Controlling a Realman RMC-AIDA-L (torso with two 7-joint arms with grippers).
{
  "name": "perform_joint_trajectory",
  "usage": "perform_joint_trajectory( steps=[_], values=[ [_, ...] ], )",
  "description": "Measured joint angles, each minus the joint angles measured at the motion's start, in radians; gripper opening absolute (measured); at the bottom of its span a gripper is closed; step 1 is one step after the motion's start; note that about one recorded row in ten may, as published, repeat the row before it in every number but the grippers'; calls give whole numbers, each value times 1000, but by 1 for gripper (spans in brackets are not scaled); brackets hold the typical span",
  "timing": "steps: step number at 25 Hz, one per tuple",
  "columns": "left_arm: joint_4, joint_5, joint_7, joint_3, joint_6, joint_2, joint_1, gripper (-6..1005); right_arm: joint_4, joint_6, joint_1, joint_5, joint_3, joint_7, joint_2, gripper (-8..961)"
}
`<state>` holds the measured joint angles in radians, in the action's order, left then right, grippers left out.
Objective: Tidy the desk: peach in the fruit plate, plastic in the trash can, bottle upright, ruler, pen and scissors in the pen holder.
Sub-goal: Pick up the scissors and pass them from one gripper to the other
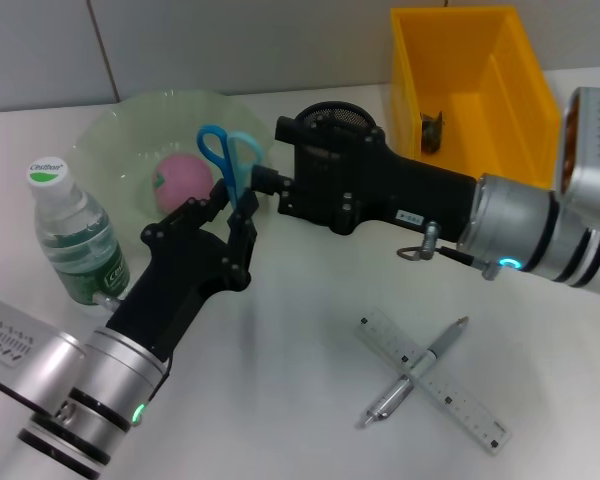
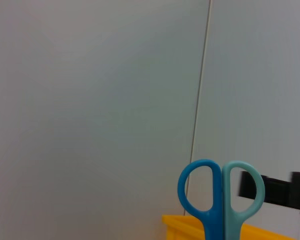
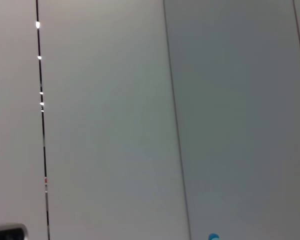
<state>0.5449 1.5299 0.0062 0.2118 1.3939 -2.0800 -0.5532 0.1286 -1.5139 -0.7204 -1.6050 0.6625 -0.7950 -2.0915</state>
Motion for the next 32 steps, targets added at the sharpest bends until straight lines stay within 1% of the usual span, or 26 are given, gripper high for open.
perform_joint_trajectory(
  steps=[6,12,14,21,29,32],
  values=[
    [24,3,25,-23,-37,0,-4,232,-19,27,-22,1,0,11,0,654],
    [25,56,25,-63,-58,0,7,232,-59,78,-57,1,0,39,-1,654],
    [25,56,25,-63,-58,0,7,232,-68,88,-64,1,0,47,-1,654],
    [27,130,25,-98,-66,0,29,233,-77,101,-71,1,0,48,-1,654],
    [27,133,33,-101,-66,0,32,238,-91,107,-78,1,-8,49,-1,651],
    [27,133,37,-101,-66,0,30,240,-94,109,-81,1,-5,49,-1,522]
  ],
)
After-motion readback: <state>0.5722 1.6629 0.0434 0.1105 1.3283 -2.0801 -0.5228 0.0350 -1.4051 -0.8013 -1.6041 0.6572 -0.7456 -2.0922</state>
